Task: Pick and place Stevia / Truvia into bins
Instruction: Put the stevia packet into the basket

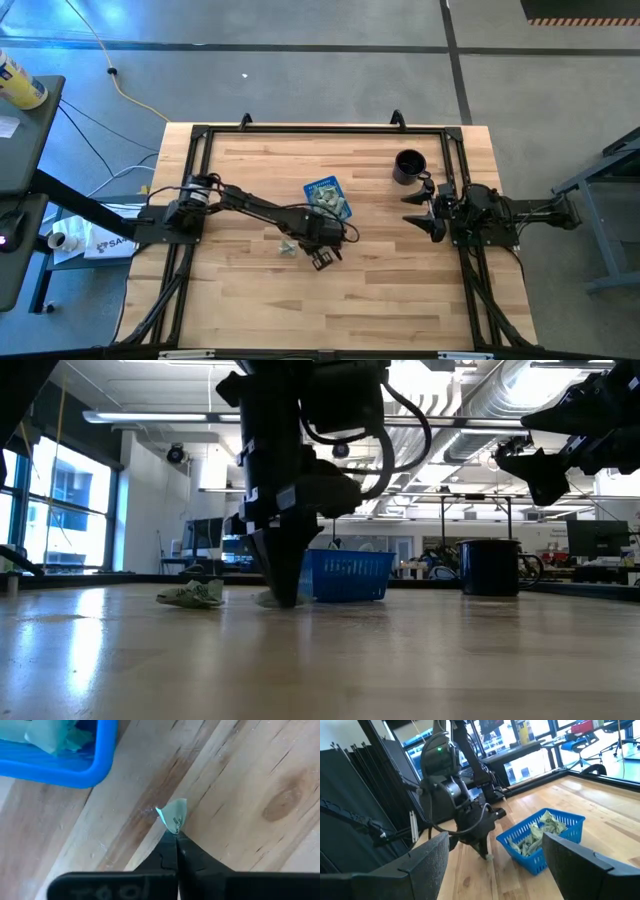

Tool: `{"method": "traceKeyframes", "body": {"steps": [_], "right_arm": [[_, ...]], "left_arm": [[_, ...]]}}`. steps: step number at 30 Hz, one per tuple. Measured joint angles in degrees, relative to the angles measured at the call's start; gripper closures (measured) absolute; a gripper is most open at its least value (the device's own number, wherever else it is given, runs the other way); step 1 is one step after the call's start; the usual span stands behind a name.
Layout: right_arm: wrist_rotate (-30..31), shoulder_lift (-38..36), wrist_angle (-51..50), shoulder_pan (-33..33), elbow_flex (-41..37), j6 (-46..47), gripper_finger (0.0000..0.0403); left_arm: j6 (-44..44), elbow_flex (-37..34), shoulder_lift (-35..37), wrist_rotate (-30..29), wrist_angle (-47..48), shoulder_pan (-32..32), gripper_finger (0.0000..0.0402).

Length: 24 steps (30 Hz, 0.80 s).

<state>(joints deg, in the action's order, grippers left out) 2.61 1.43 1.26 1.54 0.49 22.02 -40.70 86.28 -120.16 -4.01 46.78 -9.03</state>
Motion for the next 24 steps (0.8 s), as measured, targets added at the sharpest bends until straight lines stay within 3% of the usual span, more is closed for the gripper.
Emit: {"method": "traceKeyframes", "body": {"steps": [9,13,19,24], "right_arm": [[0.0,0.0,0.02,0.0,-0.02,-0.02,0.0096],[-0.02,-0.02,0.02,0.0,-0.02,-0.02,0.0096],[-0.02,-0.06,0.02,0.0,-0.02,0.0,0.0096],[0.0,-0.13,0.09,0.0,-0.02,-0.02,0.0096]], "left_arm": [[3.56,12.48,1.98,-10.07,10.95,0.37,0.0379],[7.83,18.5,1.99,-14.77,9.89,2.74,0.0379],[13.07,17.12,-0.98,-13.12,6.78,8.95,0.0368],[11.08,17.26,-1.39,-8.38,6.32,11.45,0.0291]]}}
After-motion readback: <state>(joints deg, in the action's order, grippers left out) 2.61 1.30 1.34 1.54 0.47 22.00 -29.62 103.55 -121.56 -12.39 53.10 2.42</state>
